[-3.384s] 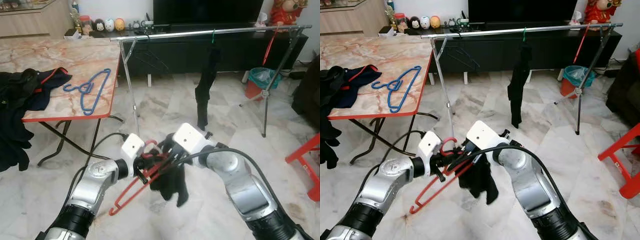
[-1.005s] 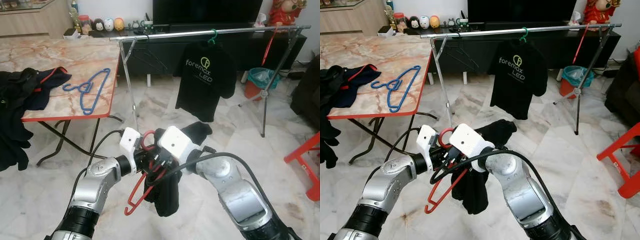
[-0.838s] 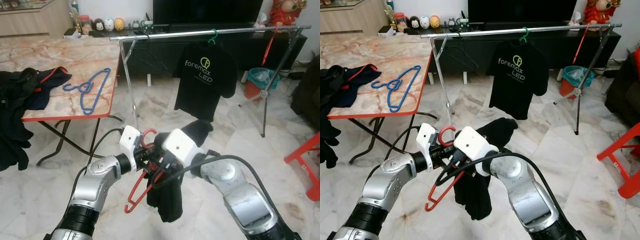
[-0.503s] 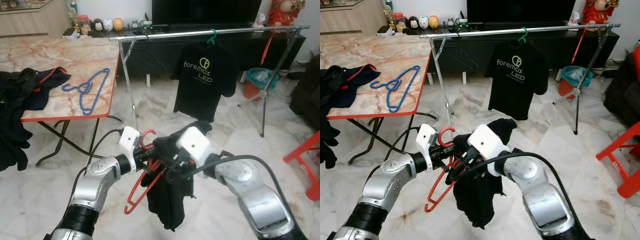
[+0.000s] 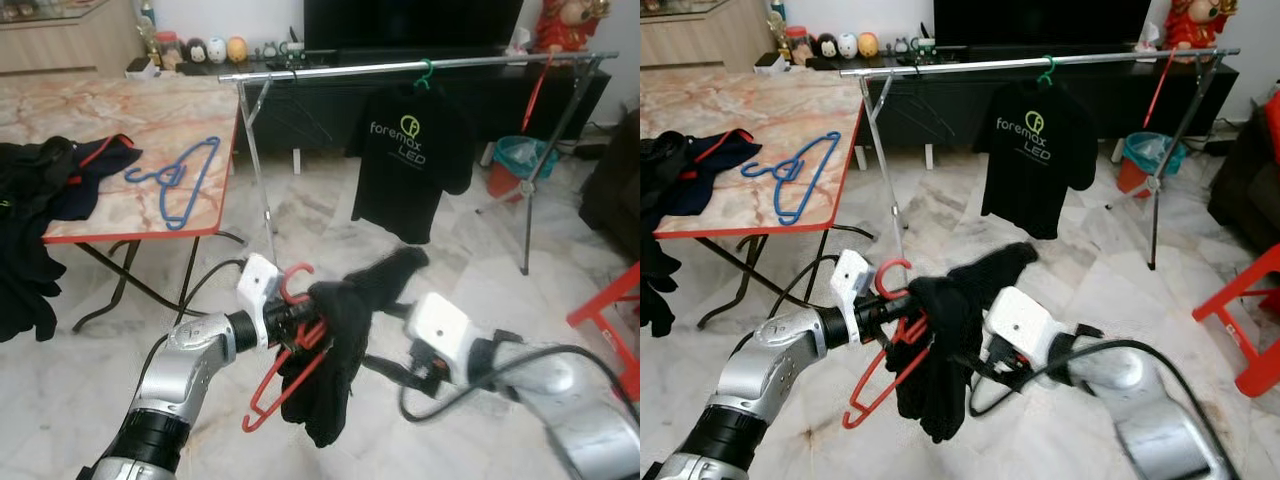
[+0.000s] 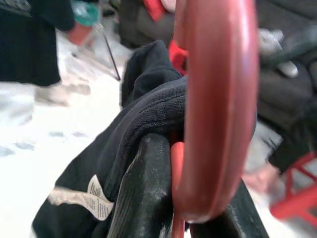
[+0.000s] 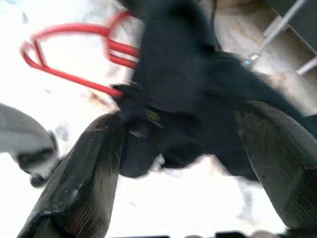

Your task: Hang hanger

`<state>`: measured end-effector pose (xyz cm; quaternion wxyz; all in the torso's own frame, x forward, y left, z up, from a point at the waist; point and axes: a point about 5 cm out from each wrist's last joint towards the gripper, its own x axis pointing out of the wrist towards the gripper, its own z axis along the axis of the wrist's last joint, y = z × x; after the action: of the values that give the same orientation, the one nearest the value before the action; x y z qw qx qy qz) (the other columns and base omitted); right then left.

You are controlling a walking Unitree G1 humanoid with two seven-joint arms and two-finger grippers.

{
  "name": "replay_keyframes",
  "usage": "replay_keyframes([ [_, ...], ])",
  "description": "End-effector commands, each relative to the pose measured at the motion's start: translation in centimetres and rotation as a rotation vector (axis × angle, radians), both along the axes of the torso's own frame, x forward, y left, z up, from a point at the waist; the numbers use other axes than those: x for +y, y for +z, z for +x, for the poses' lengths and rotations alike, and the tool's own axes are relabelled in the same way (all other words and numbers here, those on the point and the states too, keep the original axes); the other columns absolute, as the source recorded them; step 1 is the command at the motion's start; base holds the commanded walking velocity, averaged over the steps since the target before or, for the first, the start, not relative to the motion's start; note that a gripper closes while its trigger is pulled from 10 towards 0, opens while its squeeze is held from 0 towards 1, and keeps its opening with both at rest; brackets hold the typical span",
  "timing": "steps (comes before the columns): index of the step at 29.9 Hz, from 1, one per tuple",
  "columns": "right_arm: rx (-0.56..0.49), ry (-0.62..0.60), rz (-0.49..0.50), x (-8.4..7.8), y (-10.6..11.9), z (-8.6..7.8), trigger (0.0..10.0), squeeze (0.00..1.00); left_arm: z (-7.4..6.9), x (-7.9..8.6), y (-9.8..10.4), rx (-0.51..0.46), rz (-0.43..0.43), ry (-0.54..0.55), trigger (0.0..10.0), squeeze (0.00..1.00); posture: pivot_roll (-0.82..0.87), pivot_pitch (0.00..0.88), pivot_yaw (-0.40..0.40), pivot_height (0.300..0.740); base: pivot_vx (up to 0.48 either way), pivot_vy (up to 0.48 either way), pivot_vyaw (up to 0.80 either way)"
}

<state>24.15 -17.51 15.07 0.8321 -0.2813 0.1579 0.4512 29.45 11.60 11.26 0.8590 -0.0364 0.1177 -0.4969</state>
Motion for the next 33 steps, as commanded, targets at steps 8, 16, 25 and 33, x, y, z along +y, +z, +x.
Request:
replay_keyframes([
  [8, 0.005, 0.159, 0.107, -0.8, 1.4, -0.1, 10.0, 0.00, -1.4, 0.0, 0.0, 0.011, 0.040, -0.169, 10.0, 0.00, -0.01, 0.000, 0.010, 0.740, 0.000, 0.000, 0.00],
  [16, 0.168, 0.265, 0.056, -1.7, -1.6, -0.8, 10.0, 0.00, -1.9, 0.4, 0.6, 0.018, 0.042, -0.273, 10.0, 0.00, 0.00, 0.000, 0.012, 0.740, 0.000, 0.000, 0.00],
  [25, 0.188, 0.261, 0.041, -2.8, -2.3, -0.1, 10.0, 0.00, -2.7, 0.8, 0.9, 0.033, 0.048, -0.358, 10.0, 0.00, 0.00, 0.009, 0.011, 0.740, 0.000, 0.000, 0.00],
  [33, 0.104, 0.271, 0.136, -2.6, -0.4, 1.2, 10.0, 0.00, -3.5, 0.5, 0.6, 0.062, 0.052, -0.416, 10.0, 0.00, 0.00, 0.015, 0.014, 0.740, 0.000, 0.000, 0.00],
])
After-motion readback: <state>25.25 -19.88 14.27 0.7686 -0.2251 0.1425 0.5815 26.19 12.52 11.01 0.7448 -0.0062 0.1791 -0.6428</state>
